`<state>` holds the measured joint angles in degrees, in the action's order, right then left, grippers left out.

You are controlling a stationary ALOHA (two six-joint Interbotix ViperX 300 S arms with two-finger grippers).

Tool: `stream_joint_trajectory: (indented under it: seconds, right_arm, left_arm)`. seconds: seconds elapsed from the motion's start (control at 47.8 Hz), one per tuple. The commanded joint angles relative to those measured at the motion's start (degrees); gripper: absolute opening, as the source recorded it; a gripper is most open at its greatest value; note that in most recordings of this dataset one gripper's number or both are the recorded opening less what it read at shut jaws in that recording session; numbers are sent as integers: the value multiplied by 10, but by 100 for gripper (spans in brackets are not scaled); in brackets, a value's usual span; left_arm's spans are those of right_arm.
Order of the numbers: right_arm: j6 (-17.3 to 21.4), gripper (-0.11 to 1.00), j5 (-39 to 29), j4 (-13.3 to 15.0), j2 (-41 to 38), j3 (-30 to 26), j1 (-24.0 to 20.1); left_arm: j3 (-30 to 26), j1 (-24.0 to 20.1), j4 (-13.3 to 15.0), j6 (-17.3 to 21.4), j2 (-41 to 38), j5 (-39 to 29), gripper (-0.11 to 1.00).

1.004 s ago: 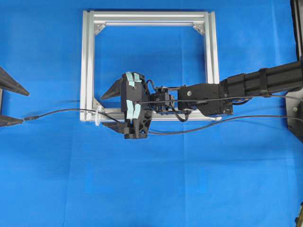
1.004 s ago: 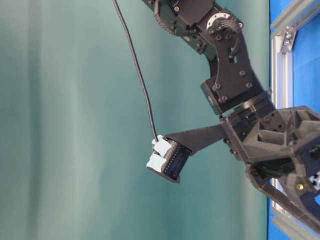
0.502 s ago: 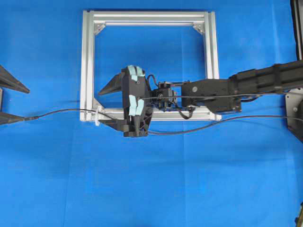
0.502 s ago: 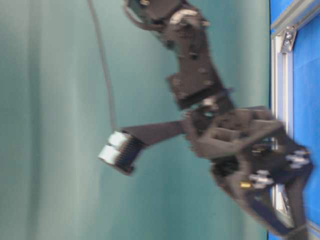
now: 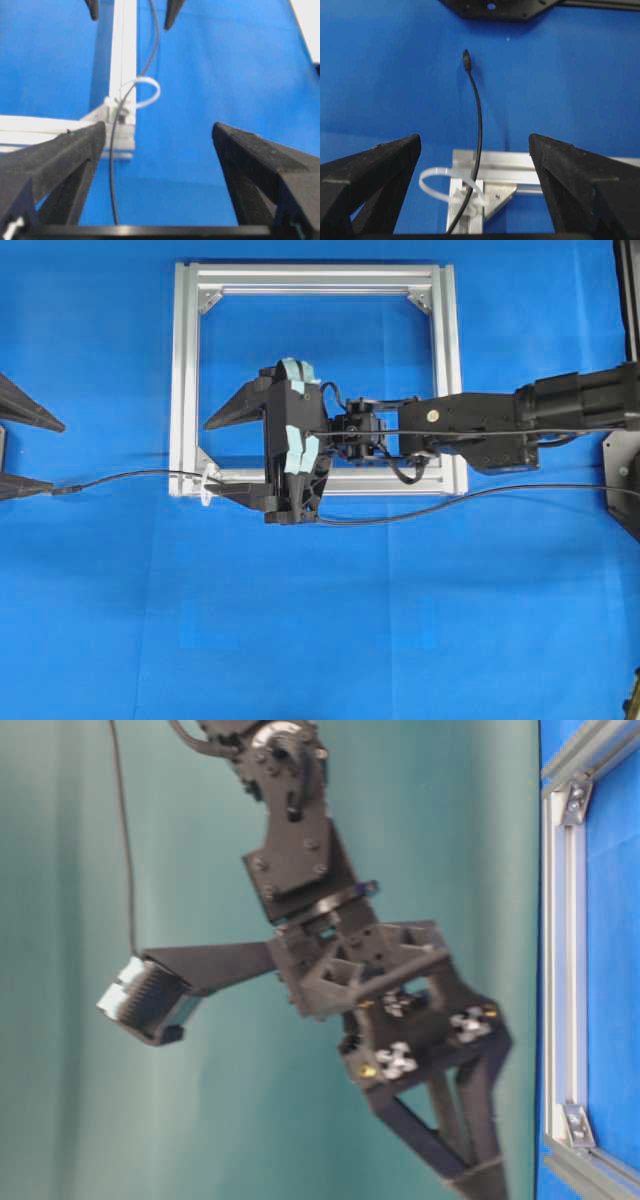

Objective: Insert the wire through the string loop located on the left side.

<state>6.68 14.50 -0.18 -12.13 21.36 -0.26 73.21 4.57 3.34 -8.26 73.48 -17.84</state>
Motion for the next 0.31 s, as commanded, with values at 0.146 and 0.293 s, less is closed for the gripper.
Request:
stream_joint_trajectory:
  seconds: [0.146,0.293]
  right_arm:
    - [1,97,-10,1,46,-9,0]
    - [1,97,-13,1,50,-9,0]
  left_arm:
    - [-8,-1,-2,4,-4,53,82]
    - [-9,-2,-3,4,-4,65,82]
